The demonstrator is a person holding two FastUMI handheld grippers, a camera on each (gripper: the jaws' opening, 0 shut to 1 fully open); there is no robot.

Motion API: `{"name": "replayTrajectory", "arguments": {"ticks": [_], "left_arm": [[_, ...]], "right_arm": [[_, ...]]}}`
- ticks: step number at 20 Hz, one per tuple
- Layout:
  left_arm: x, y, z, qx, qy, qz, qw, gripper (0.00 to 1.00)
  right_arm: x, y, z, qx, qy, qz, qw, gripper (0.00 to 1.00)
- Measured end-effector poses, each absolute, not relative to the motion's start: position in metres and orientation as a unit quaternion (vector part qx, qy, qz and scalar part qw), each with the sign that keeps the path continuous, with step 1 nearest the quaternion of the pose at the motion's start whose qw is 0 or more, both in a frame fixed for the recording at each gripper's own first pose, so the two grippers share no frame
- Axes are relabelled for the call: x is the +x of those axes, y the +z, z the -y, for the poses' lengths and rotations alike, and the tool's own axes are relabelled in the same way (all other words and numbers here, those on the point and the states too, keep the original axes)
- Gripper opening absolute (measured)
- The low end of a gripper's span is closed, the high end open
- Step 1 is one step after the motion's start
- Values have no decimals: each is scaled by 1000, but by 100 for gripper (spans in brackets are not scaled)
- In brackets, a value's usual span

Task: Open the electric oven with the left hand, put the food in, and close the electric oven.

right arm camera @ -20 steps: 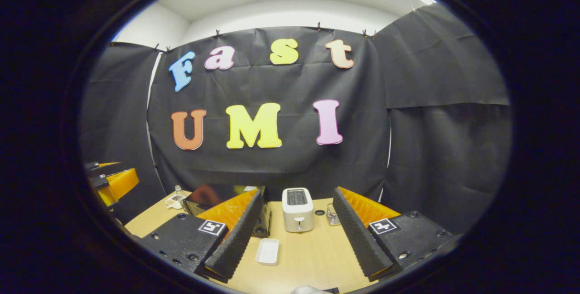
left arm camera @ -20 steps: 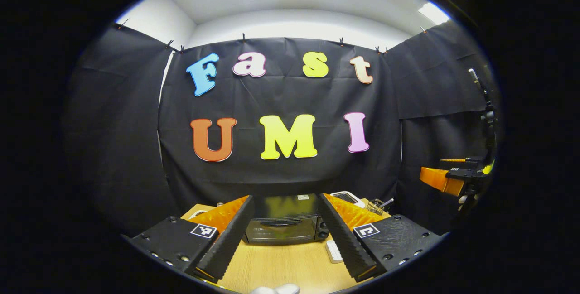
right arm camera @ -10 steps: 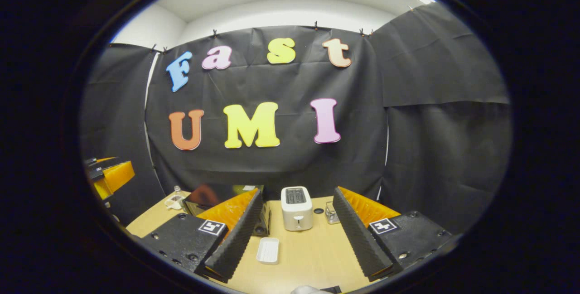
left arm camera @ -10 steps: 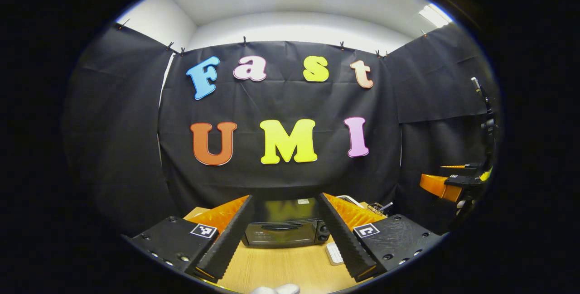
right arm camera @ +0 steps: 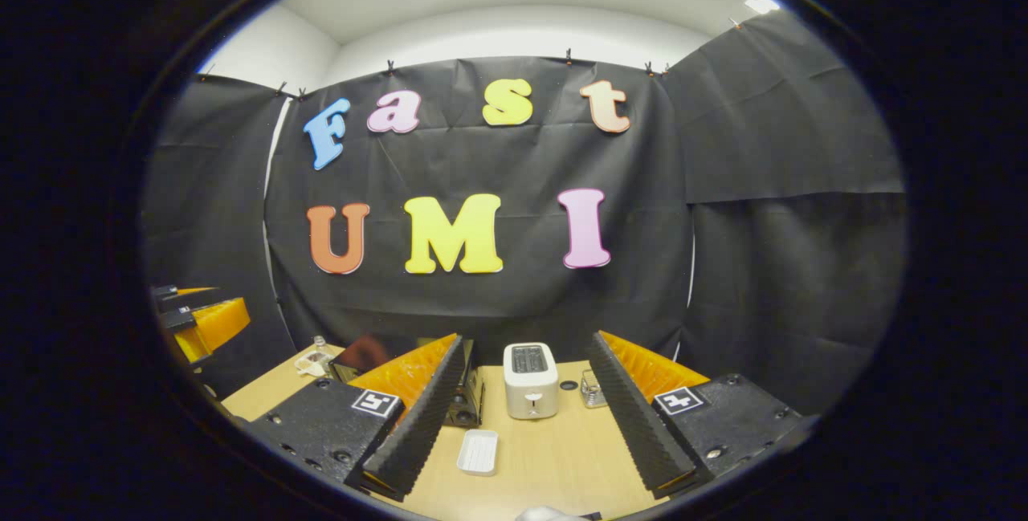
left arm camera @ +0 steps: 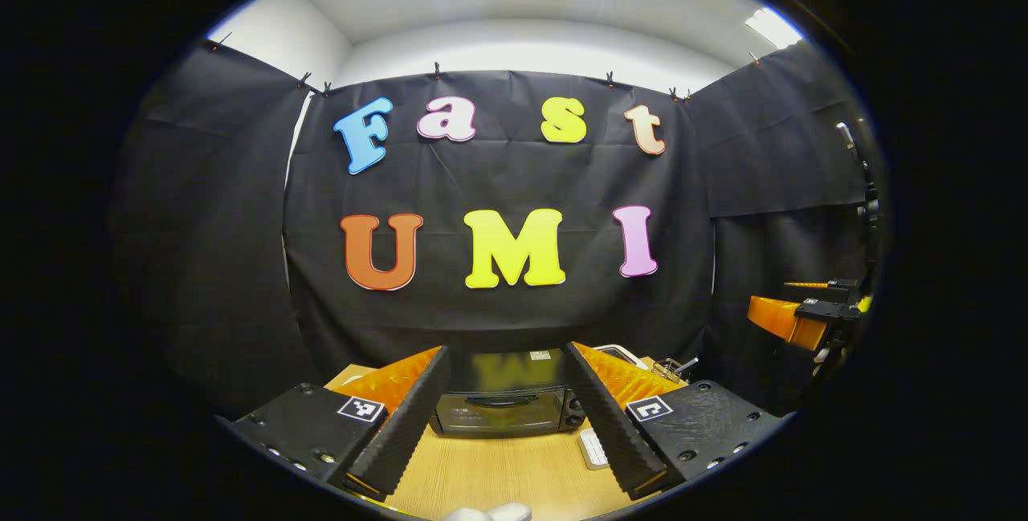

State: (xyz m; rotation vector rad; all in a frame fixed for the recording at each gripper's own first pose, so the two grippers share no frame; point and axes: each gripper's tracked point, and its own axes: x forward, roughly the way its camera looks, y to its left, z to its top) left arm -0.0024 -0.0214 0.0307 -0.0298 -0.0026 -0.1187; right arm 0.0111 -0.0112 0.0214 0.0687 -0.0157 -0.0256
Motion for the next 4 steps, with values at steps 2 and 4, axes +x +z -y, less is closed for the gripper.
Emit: {"name": "replayTrajectory", "arguments": {"ticks": [2, 4], "left_arm": [[-3, 33, 18, -17, -54, 3, 998, 93], [-2, 35, 16, -22, -50, 5, 998, 85]], "right_arm": [[12, 23, 7, 36, -8, 11, 999, 100], [14, 23, 6, 35, -4, 10, 999, 100]]}}
